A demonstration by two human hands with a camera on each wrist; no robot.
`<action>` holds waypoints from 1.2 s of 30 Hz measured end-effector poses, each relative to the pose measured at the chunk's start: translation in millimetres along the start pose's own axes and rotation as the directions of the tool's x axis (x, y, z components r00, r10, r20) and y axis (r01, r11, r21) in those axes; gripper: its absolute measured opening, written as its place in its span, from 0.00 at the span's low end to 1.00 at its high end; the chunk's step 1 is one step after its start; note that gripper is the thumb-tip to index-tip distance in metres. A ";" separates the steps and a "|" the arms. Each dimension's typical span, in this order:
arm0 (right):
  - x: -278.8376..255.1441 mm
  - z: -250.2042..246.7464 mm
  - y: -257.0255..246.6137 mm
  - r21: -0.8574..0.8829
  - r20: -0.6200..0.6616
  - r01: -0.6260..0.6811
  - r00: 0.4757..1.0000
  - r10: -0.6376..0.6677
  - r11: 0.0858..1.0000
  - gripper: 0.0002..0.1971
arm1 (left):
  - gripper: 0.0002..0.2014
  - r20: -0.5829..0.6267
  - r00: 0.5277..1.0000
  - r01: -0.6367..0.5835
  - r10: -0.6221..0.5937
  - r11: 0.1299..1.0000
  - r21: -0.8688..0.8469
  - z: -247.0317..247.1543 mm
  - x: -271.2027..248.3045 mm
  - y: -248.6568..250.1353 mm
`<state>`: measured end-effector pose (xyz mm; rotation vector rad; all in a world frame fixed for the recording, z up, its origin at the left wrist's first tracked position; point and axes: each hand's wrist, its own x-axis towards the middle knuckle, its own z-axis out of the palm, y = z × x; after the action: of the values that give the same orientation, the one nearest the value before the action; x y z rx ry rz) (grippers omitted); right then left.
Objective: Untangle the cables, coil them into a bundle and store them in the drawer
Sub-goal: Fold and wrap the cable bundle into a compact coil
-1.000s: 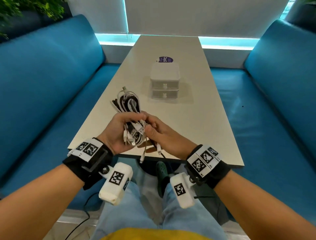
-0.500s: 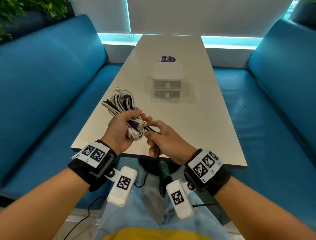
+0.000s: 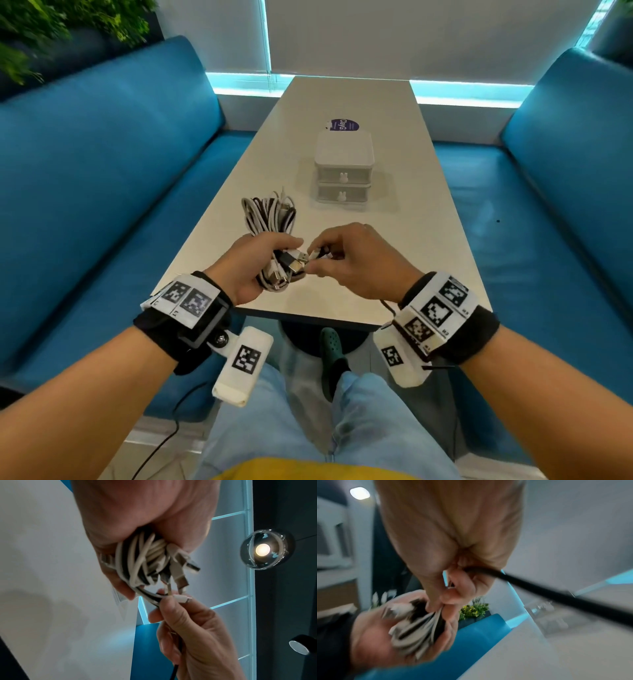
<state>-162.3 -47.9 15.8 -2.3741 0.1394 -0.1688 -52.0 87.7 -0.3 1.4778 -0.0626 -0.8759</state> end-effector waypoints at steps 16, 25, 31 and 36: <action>5.4 -6.8 -2.8 0.405 0.195 -0.243 0.965 0.176 0.881 0.07 | 0.12 0.419 0.907 -0.047 -0.037 0.981 0.188 -4.1 -10.0 -6.5; 11.6 -1.4 -3.3 0.295 0.177 -0.282 0.955 0.238 0.913 0.03 | 0.17 0.214 0.957 -0.276 0.196 0.840 0.467 7.4 -8.1 -8.3; 16.4 -26.9 -4.7 -0.073 0.131 -0.167 0.976 0.176 0.983 0.10 | 0.13 0.112 0.969 -0.246 0.219 0.861 0.445 5.8 -2.6 -2.7; 12.7 -44.4 -9.3 -0.178 0.013 -0.045 0.999 0.048 0.983 0.12 | 0.11 0.144 0.982 -0.148 0.119 0.966 0.213 4.8 -5.8 -2.5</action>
<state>-156.5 -73.1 55.1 -2.5468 0.2091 -0.1177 -59.8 87.2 0.9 1.6023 -0.3640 -0.8750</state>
